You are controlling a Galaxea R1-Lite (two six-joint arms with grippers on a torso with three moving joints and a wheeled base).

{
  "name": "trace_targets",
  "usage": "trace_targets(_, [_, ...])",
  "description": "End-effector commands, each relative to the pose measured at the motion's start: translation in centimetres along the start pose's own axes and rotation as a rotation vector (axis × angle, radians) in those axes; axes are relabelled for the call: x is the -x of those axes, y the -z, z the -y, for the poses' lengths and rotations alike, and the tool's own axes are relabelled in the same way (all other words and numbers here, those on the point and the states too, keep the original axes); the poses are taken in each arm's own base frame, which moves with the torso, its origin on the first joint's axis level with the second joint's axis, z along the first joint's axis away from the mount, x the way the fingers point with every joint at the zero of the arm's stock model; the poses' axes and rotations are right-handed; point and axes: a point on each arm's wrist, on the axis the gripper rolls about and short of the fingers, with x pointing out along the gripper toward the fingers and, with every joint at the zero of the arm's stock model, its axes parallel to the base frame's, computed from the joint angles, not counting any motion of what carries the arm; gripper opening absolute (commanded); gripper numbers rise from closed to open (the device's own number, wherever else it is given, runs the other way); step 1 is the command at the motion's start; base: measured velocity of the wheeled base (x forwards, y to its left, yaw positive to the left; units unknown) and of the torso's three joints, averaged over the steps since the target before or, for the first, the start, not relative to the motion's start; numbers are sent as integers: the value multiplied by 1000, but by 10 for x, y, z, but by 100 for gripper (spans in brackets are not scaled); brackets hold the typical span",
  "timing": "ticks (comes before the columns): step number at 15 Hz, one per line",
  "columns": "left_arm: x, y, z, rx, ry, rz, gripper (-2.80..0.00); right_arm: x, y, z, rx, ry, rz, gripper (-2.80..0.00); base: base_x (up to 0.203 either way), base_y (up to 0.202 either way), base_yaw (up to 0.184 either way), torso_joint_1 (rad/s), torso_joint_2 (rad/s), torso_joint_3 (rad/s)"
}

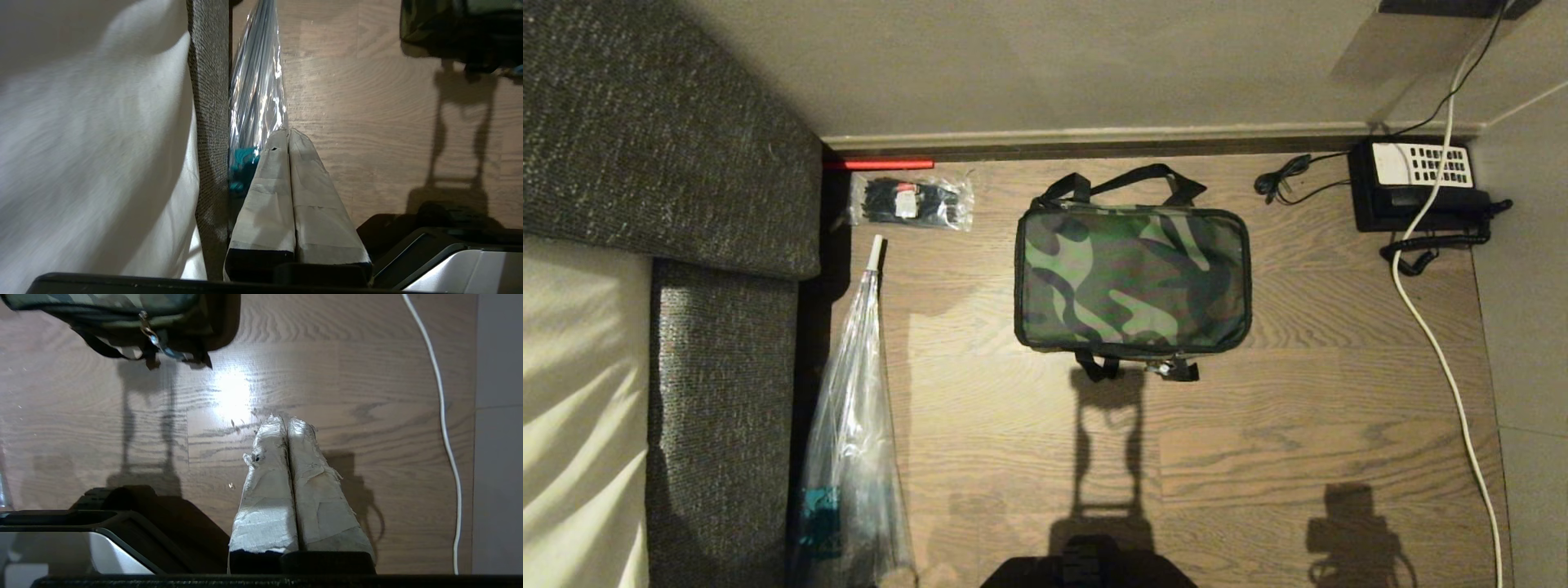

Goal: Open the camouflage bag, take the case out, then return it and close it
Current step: Open the top of the storage box

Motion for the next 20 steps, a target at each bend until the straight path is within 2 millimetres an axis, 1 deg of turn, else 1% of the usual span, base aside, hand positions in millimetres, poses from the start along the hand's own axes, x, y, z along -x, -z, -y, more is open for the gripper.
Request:
trace_targets(1, [0, 0, 0, 2, 2, 1, -280, 0, 4, 0, 0, 0, -7, -280, 0, 0, 0, 2, 2, -184])
trace_targets(6, [0, 0, 0, 2, 2, 1, -280, 0, 4, 0, 11, 1, -5, -280, 0, 0, 0, 0, 3, -38])
trace_targets(7, [0, 0, 0, 2, 2, 1, -280, 0, 1, 0, -1, 2, 3, -280, 0, 0, 0, 0, 0, 0])
trace_targets(8, [0, 0, 0, 4, 2, 1, -280, 4, -10, 0, -13, 5, 31, -280, 0, 0, 0, 0, 0, 0])
trace_targets(9, [0, 0, 0, 1, 2, 2, -280, 12, -27, 0, -31, 9, 52, -280, 0, 0, 0, 0, 0, 0])
trace_targets(10, [0, 0, 0, 4, 2, 1, -280, 25, -45, 0, -46, 10, 32, -280, 0, 0, 0, 0, 0, 0])
trace_targets(11, [0, 0, 0, 1, 2, 1, -280, 41, -58, 0, -57, 8, -31, -280, 0, 0, 0, 0, 0, 0])
trace_targets(12, [0, 0, 0, 3, 2, 1, -280, 59, -64, -1, -69, -6, -120, -280, 0, 0, 0, 0, 0, 0])
trace_targets(13, [0, 0, 0, 3, 2, 1, -280, 72, -65, -1, -86, -31, -204, -280, 0, 0, 0, 0, 0, 0])
trace_targets(14, [0, 0, 0, -1, 2, 1, -280, 77, -66, -2, -103, -64, -267, -280, 0, 0, 0, 0, 0, 0])
trace_targets(15, [0, 0, 0, 9, 2, 0, -280, 71, -70, -3, -127, -87, -325, -280, 0, 0, 0, 0, 0, 0])
trace_targets(16, [0, 0, 0, -1, 2, 1, -280, 58, -79, -4, -159, -109, -389, -280, 0, 0, 0, 0, 0, 0])
trace_targets(17, [0, 0, 0, -1, 2, 1, -280, 39, -90, -5, -187, -130, -459, -280, 0, 0, 0, 0, 0, 0])
trace_targets(19, [0, 0, 0, 2, 2, 1, -280, -19, -107, -7, -240, -202, -621, -280, 0, 0, 0, 0, 0, 0])
trace_targets(20, [0, 0, 0, 2, 2, 1, -280, -47, -109, -9, -264, -248, -691, -280, 0, 0, 0, 0, 0, 0])
